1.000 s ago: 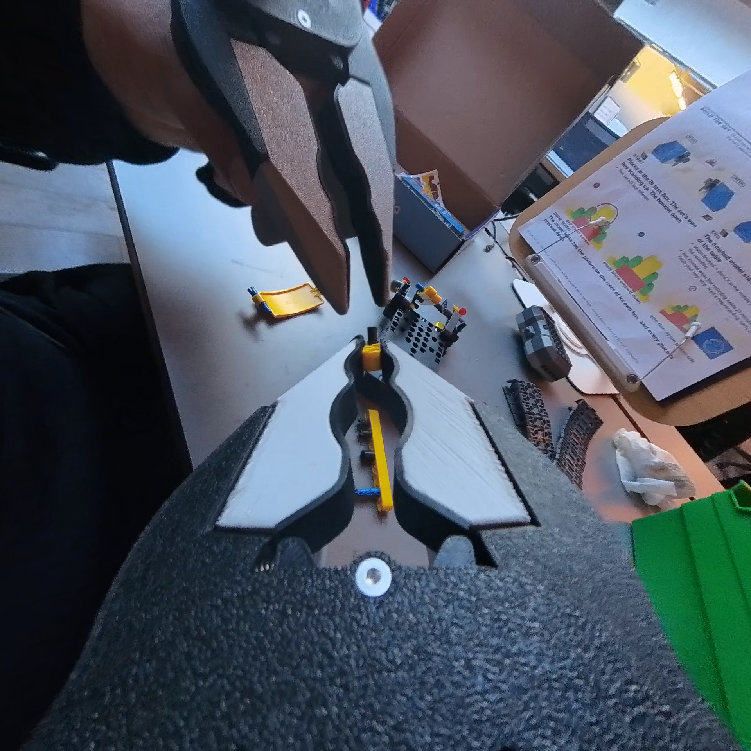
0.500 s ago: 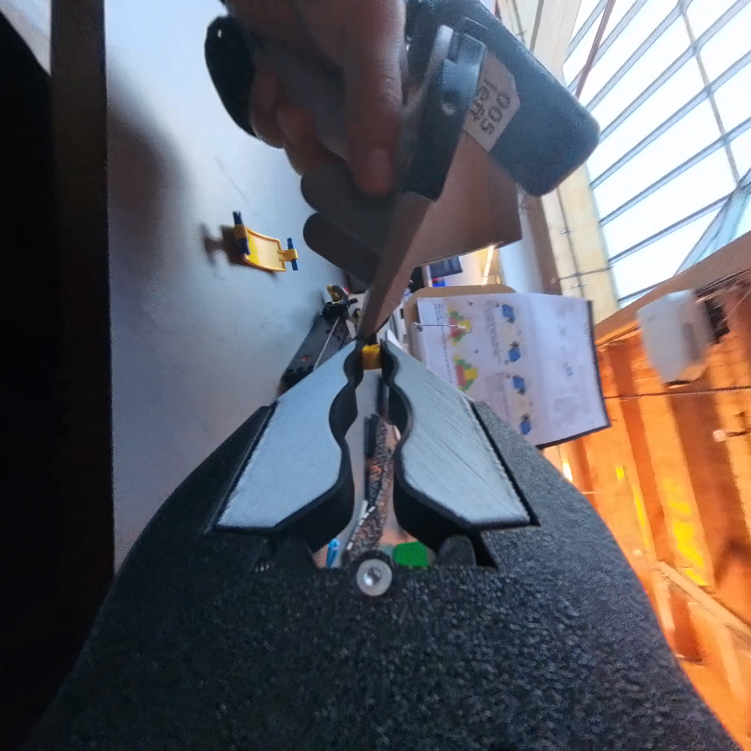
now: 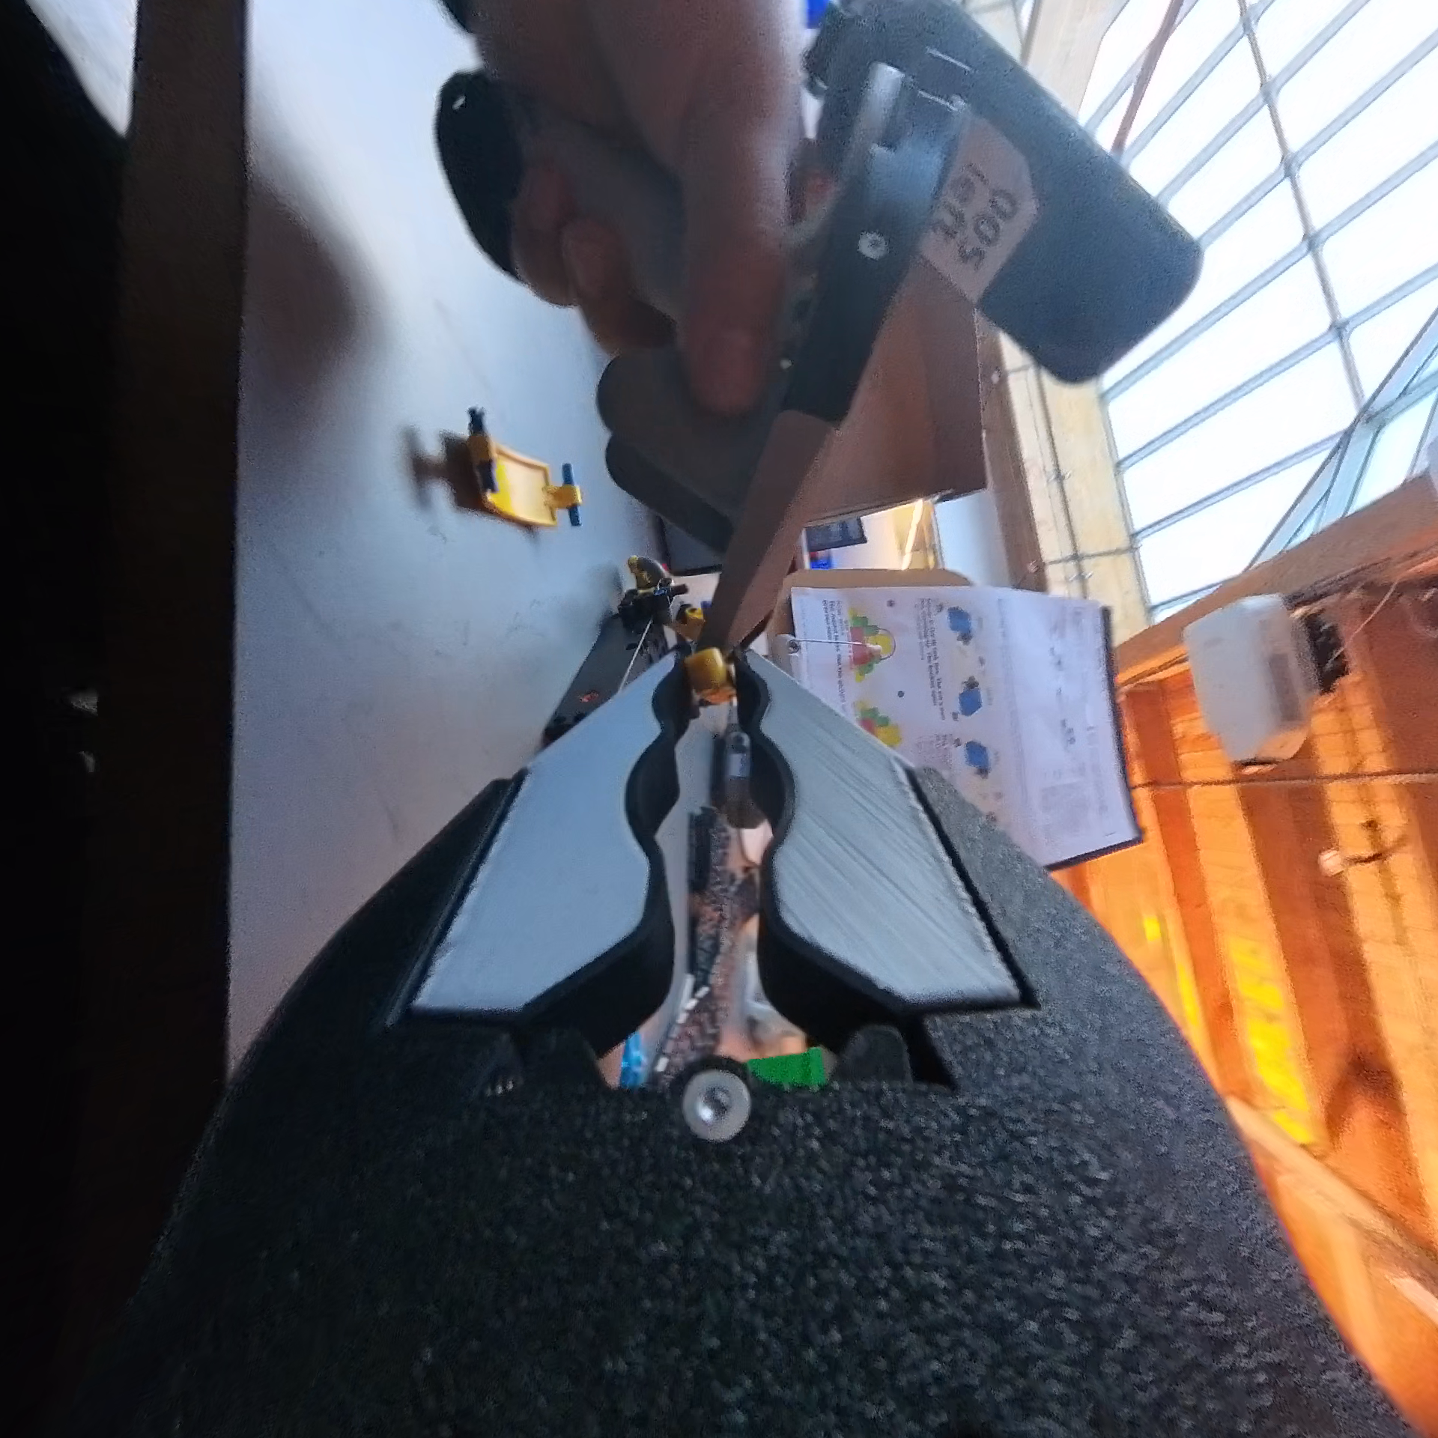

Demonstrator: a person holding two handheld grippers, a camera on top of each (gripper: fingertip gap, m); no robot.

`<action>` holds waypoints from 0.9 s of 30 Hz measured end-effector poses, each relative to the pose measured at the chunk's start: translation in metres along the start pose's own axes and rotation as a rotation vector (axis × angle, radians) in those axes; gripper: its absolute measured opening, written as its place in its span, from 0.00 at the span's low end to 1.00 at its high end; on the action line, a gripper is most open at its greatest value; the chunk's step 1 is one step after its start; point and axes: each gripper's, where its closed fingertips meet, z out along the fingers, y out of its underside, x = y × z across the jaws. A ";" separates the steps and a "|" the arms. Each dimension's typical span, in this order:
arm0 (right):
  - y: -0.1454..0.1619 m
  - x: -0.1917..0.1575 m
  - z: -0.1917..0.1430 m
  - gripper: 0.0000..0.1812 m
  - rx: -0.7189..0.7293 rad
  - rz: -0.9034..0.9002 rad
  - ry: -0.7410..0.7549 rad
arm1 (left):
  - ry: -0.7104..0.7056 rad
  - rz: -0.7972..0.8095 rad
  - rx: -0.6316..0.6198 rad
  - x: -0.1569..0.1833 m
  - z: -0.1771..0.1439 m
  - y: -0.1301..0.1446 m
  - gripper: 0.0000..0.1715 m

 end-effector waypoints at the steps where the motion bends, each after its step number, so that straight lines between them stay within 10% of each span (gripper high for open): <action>1: 0.000 0.002 0.001 0.06 0.000 0.060 -0.008 | -0.015 0.016 0.008 -0.001 0.000 -0.001 0.02; 16: -0.011 0.036 -0.016 0.21 0.407 1.675 -0.653 | -0.443 0.597 0.264 -0.006 -0.038 -0.051 0.01; 27: -0.005 0.026 -0.008 0.03 0.288 1.551 -0.578 | -0.458 0.806 0.218 0.016 -0.016 -0.044 0.01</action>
